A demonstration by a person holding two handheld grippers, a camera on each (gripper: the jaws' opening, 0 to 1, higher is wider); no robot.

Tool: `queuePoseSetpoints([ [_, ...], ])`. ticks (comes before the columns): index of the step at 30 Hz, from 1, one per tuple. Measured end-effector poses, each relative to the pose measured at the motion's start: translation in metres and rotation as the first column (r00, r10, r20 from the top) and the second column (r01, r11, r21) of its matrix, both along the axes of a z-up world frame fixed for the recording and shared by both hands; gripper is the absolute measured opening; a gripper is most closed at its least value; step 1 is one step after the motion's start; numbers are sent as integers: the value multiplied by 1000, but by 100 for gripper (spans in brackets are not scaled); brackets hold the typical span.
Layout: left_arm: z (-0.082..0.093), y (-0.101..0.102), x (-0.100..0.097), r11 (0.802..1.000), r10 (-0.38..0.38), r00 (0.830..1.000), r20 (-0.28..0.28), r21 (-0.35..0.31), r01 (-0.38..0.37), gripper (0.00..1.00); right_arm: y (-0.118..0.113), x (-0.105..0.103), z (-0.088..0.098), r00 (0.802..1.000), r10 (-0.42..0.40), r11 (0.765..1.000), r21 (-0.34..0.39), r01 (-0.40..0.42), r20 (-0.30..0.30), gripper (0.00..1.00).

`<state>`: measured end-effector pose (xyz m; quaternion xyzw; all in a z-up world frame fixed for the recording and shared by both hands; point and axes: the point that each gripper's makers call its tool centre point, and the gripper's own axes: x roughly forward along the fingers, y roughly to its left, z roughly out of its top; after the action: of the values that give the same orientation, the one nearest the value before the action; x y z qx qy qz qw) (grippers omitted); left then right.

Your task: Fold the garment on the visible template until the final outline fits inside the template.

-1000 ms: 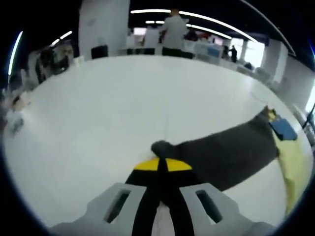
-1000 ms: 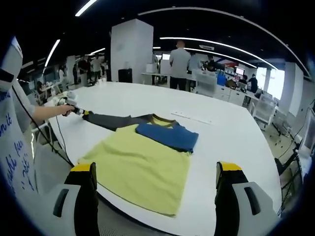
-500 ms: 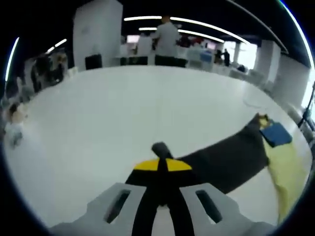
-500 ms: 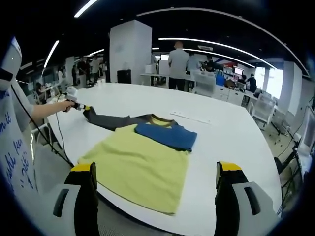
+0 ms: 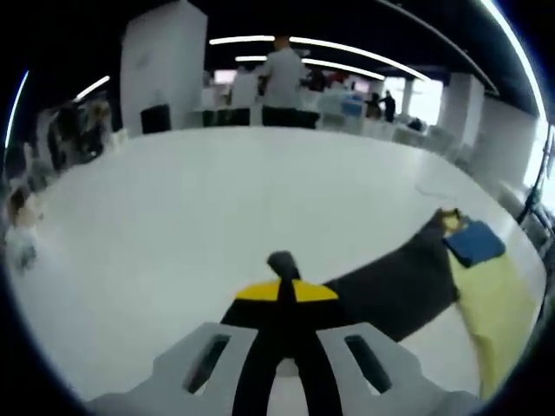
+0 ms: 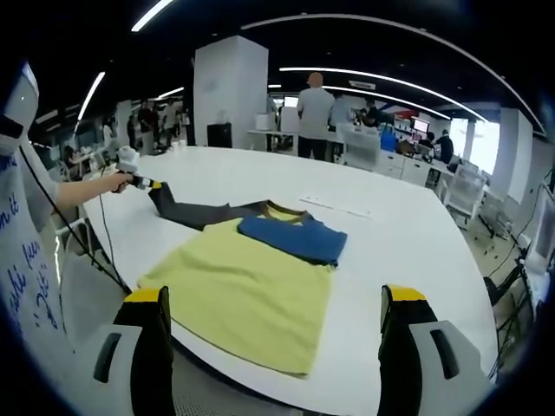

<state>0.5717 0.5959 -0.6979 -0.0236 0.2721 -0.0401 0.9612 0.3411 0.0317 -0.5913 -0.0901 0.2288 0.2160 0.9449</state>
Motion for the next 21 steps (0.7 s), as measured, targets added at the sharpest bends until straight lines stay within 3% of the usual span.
queuePoseSetpoints([
  [21,47,-40,6,994,-107,990,87,15,106,0,-5,-6,0,1000,1,1000,-4,-1,10,100],
])
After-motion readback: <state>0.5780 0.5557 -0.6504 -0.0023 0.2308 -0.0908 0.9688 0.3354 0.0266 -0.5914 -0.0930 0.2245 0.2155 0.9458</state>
